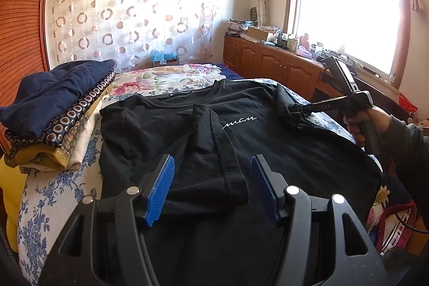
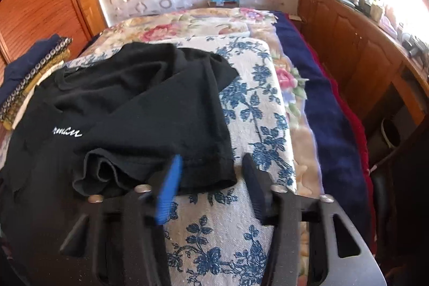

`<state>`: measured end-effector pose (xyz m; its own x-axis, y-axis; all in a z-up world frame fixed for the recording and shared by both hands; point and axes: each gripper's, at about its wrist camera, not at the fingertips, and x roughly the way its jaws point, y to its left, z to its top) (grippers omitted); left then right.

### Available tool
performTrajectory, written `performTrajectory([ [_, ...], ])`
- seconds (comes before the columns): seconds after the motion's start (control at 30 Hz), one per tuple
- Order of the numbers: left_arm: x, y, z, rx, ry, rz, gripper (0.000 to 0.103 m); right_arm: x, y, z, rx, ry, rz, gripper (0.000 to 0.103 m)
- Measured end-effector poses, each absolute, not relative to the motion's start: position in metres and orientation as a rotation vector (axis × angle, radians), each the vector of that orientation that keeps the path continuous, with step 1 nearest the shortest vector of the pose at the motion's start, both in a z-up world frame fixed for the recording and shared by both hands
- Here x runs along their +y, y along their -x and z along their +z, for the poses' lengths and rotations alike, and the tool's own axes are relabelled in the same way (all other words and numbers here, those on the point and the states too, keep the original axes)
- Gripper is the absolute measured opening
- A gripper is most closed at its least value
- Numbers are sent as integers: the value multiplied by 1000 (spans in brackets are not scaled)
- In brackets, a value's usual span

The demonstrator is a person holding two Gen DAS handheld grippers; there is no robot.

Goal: Fold small clothes

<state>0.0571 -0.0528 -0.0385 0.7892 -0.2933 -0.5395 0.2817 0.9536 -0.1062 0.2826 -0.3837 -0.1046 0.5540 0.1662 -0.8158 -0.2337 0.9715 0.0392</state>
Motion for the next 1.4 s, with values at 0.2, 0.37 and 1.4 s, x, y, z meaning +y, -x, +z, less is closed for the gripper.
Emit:
performTrajectory([
  [0.2,-50,-56,-41,587,32,-308,60,-356,-275,-83,919,136,330,3],
  [0.37,-49,-56,-42,585,31,-307,60,-310,-277,-40,822,189,413,3],
  [1.4,-39,-60,-50,592,59,-282,60,-285,-265,-87,933,182,482,49],
])
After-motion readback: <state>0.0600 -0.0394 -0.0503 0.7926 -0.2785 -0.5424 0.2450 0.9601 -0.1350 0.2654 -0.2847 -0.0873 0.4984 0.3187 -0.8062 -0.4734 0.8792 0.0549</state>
